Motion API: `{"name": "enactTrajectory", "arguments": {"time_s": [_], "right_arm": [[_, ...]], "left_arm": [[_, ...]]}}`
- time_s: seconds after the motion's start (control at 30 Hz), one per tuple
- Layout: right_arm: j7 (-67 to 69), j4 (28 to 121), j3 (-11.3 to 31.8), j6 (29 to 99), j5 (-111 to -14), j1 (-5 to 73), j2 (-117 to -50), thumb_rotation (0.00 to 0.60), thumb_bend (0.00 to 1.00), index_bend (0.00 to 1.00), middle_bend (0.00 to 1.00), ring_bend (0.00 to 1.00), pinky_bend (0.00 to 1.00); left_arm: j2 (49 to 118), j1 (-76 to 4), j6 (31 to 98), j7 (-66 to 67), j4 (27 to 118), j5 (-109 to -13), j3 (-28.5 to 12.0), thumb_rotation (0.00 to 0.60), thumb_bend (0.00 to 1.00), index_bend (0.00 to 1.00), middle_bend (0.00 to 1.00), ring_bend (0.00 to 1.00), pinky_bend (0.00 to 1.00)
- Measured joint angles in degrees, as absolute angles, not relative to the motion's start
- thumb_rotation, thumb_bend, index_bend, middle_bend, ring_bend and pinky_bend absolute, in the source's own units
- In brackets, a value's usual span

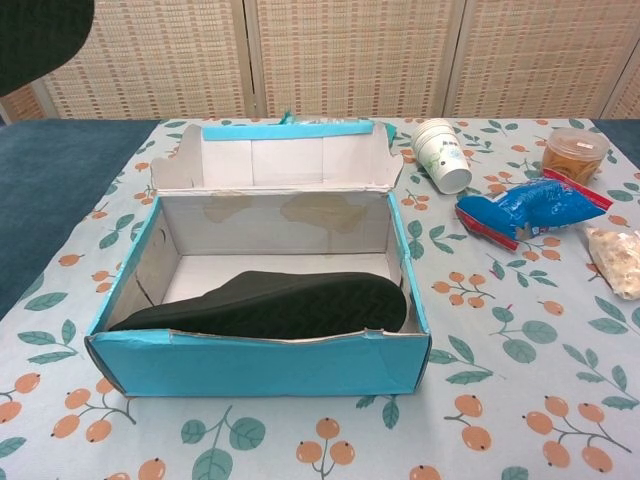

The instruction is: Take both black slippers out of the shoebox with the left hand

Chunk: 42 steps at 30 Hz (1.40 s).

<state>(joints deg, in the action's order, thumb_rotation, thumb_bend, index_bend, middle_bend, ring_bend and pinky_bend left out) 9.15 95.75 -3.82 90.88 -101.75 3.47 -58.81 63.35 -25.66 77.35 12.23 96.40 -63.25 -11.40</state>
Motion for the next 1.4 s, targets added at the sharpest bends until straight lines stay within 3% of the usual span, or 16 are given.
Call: {"name": "enactTrajectory", "arguments": {"time_s": [0.1, 0.33, 0.53, 0.57, 0.7, 0.77, 0.93, 1.13, 1.4], "right_arm": [[8.65, 95.99, -4.0, 90.73, -102.23, 3.48, -58.96, 0.556, 0.09, 0.0, 0.0, 0.0, 0.16], [7.93, 96.2, -4.03, 90.58, -102.16, 3.35, -58.99, 0.557, 0.09, 0.0, 0.0, 0.0, 0.16], [7.72, 96.28, -3.98, 90.3, -101.76, 3.3, -58.96, 0.558, 0.09, 0.0, 0.0, 0.0, 0.16], [7.67, 96.3, -3.97, 90.27, -101.76, 3.3, -58.97, 0.558, 0.09, 0.0, 0.0, 0.0, 0.16], [7.31, 96.37, -4.11, 89.98, -102.03, 3.35, -59.11, 0.556, 0.09, 0.0, 0.0, 0.0, 0.16], [7.28, 96.42, -4.16, 89.98, -102.28, 3.38, -59.14, 0.556, 0.09, 0.0, 0.0, 0.0, 0.16], [7.55, 96.46, -4.03, 90.72, -102.2, 3.1, -58.96, 0.556, 0.09, 0.0, 0.0, 0.0, 0.16], [7.15, 96.71, -4.26, 89.9, -102.13, 3.2, -58.86, 0.557, 0.09, 0.0, 0.0, 0.0, 0.16], [7.11, 97.2, -4.5, 90.15, -102.59, 3.03, -58.54, 0.557, 0.09, 0.0, 0.0, 0.0, 0.16]], "left_arm": [[64.83, -25.11, 75.25, 8.78, 87.51, -63.55, -10.74, 0.6, 0.58, 0.97, 0.82, 0.62, 0.6], [72.81, -24.35, 70.85, -0.71, 66.3, -68.56, -7.34, 0.6, 0.57, 0.93, 0.73, 0.52, 0.54], [79.95, -22.85, 68.9, -9.93, 55.41, -74.81, -3.33, 0.6, 0.53, 0.7, 0.53, 0.37, 0.47], [80.9, -22.47, 68.98, -11.02, 54.21, -76.4, -2.38, 0.6, 0.52, 0.61, 0.45, 0.31, 0.44], [83.5, -21.41, 68.29, -12.82, 52.15, -79.86, 0.54, 0.6, 0.48, 0.09, 0.03, 0.01, 0.27], [83.66, -21.26, 66.63, -13.54, 52.39, -79.92, 0.87, 0.6, 0.48, 0.02, 0.0, 0.0, 0.24], [82.52, -20.98, 64.04, -16.16, 56.33, -80.06, 1.4, 0.59, 0.44, 0.0, 0.0, 0.0, 0.2], [78.6, -20.24, 64.6, -17.9, 66.42, -81.28, 1.85, 0.48, 0.42, 0.0, 0.0, 0.0, 0.18], [72.73, -18.97, 68.03, -17.48, 76.57, -82.56, 1.43, 0.421, 0.4, 0.0, 0.0, 0.0, 0.17]]}}
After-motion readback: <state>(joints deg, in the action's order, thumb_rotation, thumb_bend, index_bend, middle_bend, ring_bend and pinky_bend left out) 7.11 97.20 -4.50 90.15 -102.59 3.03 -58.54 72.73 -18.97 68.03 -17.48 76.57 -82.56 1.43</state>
